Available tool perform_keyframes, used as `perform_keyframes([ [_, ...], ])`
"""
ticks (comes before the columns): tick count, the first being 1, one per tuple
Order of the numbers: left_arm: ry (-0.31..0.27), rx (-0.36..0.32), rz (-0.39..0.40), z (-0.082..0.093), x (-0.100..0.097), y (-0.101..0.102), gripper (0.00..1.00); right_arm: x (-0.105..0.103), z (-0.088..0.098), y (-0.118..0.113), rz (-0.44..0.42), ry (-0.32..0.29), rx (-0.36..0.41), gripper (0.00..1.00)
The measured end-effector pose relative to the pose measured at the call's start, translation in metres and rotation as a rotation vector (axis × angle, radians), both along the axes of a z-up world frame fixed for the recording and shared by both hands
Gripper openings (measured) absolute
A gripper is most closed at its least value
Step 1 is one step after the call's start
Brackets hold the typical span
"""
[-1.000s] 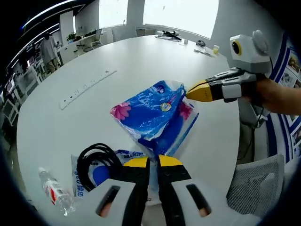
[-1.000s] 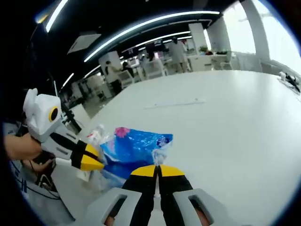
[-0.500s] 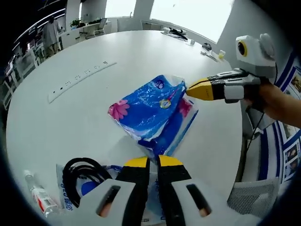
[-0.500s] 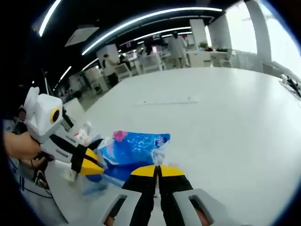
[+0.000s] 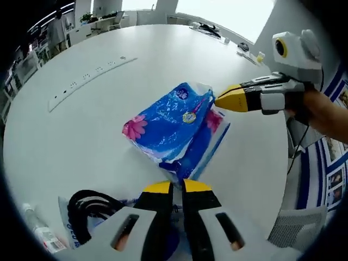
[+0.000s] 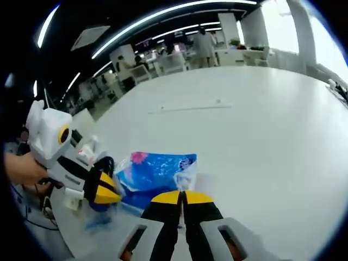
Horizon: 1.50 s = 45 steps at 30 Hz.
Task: Arrange the tabletop items into an orderly group along one side of the table until the central work area is clear of visible clutter.
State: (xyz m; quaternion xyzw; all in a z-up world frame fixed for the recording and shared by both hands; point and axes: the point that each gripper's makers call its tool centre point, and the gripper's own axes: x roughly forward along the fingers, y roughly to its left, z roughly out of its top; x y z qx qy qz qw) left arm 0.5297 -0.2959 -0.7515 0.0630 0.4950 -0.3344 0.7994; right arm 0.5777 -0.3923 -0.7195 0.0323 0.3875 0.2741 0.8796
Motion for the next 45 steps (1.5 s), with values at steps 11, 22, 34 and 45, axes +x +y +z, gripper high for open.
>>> perform_keyframes([
  [11,0.029,-0.011,0.028,-0.010,0.003,0.005,0.03,0.002,-0.021,0.000,-0.012,0.047,-0.014,0.00],
  [22,0.034,-0.013,0.057,-0.009,0.002,0.008,0.08,0.005,-0.020,0.002,-0.006,0.020,0.003,0.02],
  [34,-0.060,-0.019,0.117,0.020,0.003,0.024,0.30,-0.013,-0.005,0.003,-0.036,-0.020,0.053,0.38],
  [45,-0.128,0.007,0.120,0.041,-0.019,0.047,0.49,-0.047,0.018,0.002,-0.027,-0.054,0.084,0.48],
])
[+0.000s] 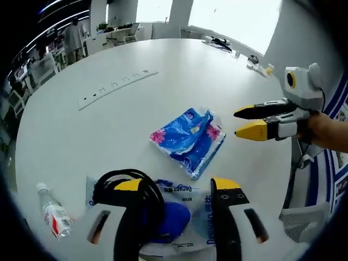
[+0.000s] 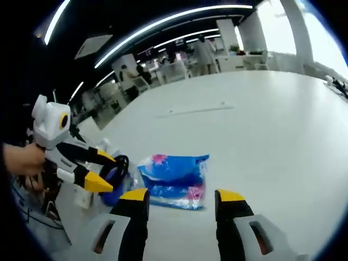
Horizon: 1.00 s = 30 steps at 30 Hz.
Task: Arrange the tabletop items into an orderly group along one side of the table until the central work area is clear of visible clutter.
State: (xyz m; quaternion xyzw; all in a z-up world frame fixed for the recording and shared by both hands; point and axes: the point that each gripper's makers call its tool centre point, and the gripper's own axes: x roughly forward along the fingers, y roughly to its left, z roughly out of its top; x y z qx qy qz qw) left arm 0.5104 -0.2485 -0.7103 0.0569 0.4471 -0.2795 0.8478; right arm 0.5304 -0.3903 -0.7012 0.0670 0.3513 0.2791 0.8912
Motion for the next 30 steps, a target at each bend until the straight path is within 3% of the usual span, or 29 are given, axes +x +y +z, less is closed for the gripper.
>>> perform_keyframes([
  [13,-0.054,0.051,-0.012,0.014,-0.043,0.033,0.52,-0.039,0.018,-0.026,-0.089,-0.020,0.062,0.48],
  [22,-0.081,0.065,0.009,0.020,-0.057,0.056,0.51,-0.060,0.018,-0.040,-0.123,-0.015,0.075,0.46],
  [30,-0.088,0.077,0.014,0.018,-0.069,0.062,0.49,-0.085,0.021,-0.041,-0.160,-0.016,0.092,0.46],
])
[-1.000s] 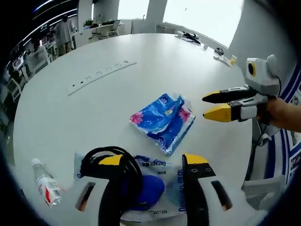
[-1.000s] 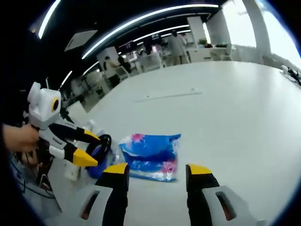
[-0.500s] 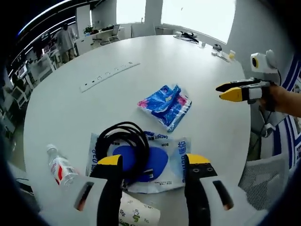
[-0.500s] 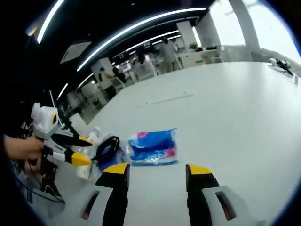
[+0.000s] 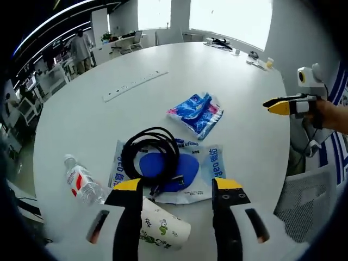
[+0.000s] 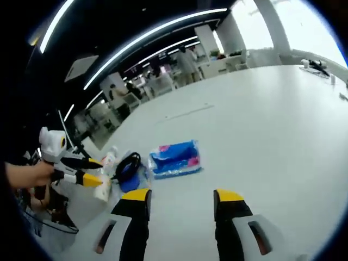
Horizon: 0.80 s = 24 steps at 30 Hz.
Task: Arrange the tabletop items into an orderly group along one side of the table until the central work area is clear of visible clutter.
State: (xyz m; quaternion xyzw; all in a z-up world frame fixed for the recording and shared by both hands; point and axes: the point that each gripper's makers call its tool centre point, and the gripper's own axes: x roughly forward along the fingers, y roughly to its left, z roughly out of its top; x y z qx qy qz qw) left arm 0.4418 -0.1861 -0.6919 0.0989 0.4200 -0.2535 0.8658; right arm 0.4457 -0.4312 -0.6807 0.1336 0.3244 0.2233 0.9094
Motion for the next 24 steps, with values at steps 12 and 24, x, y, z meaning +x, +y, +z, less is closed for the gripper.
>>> perform_keyframes([
  [12,-0.003,0.001,0.006,-0.003,-0.001,0.008,0.48,-0.036,-0.012,0.022,-0.009,-0.009,-0.036,0.43],
  [24,0.012,-0.005,0.008,-0.013,-0.005,0.012,0.48,-0.060,-0.022,0.032,-0.008,-0.023,-0.099,0.48],
])
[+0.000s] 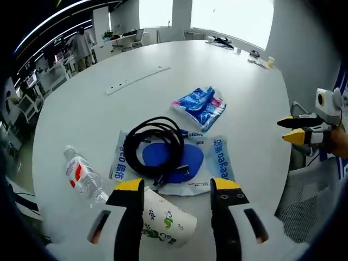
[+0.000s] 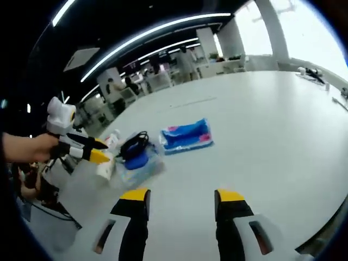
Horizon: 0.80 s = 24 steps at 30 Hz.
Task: Arrange the tabletop items into an orderly group along one side of the table until the central work area is clear of visible clutter.
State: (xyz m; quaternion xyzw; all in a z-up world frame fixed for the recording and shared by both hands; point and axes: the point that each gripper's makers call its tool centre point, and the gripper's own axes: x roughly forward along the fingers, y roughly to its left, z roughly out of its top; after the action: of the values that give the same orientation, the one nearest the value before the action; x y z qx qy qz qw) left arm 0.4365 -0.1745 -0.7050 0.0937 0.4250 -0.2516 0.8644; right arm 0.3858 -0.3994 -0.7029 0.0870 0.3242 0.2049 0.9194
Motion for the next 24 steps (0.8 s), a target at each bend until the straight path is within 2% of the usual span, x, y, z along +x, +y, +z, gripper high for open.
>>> perform_keyframes([
  [16,-0.032,-0.028,0.005,0.001,-0.016,0.016,0.51,-0.008,-0.004,0.009,0.070,-0.031,-0.093,0.47],
  [24,-0.040,-0.051,0.037,0.002,-0.020,0.022,0.51,-0.009,-0.007,0.010,0.098,-0.035,-0.121,0.46],
])
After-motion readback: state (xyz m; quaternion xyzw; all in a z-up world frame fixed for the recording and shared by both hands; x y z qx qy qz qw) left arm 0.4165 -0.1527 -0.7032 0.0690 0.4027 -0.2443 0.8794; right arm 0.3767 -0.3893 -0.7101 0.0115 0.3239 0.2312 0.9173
